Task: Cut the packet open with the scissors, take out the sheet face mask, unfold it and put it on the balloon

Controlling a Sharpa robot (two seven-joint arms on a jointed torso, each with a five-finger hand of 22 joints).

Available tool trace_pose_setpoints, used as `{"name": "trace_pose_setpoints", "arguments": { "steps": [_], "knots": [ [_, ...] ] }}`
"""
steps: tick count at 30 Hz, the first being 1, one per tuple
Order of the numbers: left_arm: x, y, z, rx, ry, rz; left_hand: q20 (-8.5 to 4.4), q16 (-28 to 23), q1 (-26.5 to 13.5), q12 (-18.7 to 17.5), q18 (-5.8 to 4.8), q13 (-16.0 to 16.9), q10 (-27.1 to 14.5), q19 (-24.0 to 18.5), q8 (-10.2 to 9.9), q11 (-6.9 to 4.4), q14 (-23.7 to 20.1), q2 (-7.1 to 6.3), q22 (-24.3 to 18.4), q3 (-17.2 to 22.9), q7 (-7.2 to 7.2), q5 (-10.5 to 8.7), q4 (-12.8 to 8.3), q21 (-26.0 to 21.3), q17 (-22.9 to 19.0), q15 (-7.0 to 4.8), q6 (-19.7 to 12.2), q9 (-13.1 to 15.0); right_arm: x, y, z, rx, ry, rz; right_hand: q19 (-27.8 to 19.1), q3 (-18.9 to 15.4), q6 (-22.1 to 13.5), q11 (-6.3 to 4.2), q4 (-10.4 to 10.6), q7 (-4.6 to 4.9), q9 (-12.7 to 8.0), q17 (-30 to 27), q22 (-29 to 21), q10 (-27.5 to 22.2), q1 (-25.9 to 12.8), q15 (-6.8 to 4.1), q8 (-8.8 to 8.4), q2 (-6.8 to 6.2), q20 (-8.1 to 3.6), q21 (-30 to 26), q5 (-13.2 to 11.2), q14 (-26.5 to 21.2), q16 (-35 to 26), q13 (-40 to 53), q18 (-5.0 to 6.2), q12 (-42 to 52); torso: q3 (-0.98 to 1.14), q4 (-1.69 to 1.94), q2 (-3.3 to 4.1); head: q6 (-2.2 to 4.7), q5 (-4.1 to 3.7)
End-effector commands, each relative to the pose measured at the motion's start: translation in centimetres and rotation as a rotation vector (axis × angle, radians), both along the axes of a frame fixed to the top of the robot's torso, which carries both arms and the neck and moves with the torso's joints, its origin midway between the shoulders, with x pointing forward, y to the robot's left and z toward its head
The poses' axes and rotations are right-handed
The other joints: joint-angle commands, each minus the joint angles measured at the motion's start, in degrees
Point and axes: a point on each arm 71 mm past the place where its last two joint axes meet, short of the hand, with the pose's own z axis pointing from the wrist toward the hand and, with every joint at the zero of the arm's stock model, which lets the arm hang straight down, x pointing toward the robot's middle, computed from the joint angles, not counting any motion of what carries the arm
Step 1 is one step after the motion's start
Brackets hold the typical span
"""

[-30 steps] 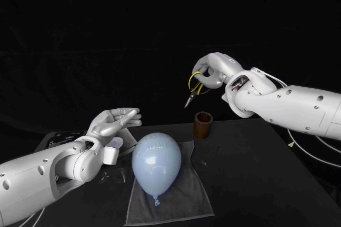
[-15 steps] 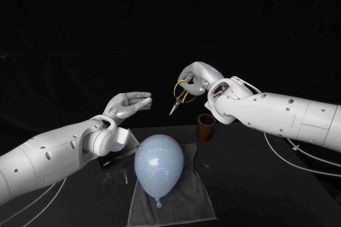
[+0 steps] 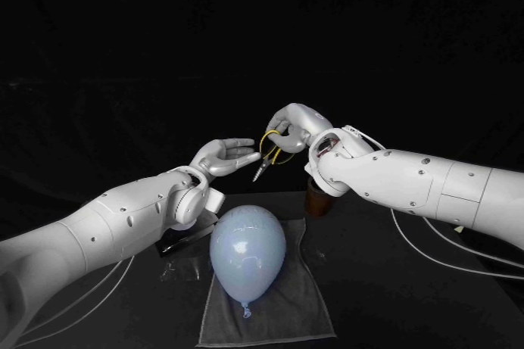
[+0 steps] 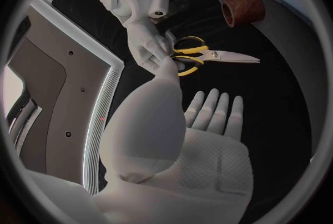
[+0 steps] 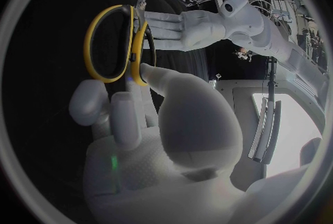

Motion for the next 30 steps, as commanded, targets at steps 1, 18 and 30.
{"name": "trace_pose_setpoints", "arguments": {
  "steps": [1,18,30],
  "knots": [
    [0.1,-0.9,-0.4,0.070,0.032,-0.078,-0.13,0.4,0.0,0.6,-0.48,0.1,1.7,-0.5,0.2,0.06,1.7,-0.24,-0.1,-0.1,6.96,0.13,0.0,-0.4,0.3,-0.16,0.7,0.3,0.0,0.2,0.2,0.015,-0.015,0.007,0.2,0.3,-0.2,-0.08,0.1,-0.09,0.0,0.0,0.0,0.4,-0.1,-0.44,0.33,-0.26,-0.23,0.2,0.0,2.1,0.2,0.1,-0.16,-0.3,-0.06,-0.16,0.02,-0.08,0.04],
    [0.4,-3.3,-1.1,0.070,0.108,-0.129,-0.25,4.4,2.0,1.4,1.38,0.5,10.1,11.5,1.8,-0.53,17.1,3.17,1.2,0.7,6.14,0.12,-0.4,3.2,3.4,-1.62,3.8,1.5,0.0,0.5,0.1,0.020,-0.006,0.014,0.2,0.3,-0.4,-0.05,0.1,-0.05,0.1,-0.1,0.1,0.4,-0.2,-0.42,0.39,-0.18,-0.23,0.3,0.1,2.0,0.2,0.1,-0.17,-0.4,-0.02,-0.21,0.23,-0.06,-0.16],
    [0.4,-2.7,-1.0,0.056,0.106,-0.136,-0.21,5.7,5.1,2.8,2.51,0.7,18.0,17.9,6.3,-2.97,23.2,7.10,1.5,0.9,4.10,0.13,-0.6,4.1,3.6,-3.88,15.3,4.8,0.0,0.5,0.1,0.022,-0.007,0.015,0.2,0.3,-0.4,-0.04,0.2,-0.04,0.1,-0.2,0.0,0.4,-0.2,-0.42,0.40,-0.17,-0.23,0.2,0.1,2.0,0.2,0.1,-0.15,-0.4,-0.06,-0.20,0.15,-0.51,-0.59]
  ]
}}
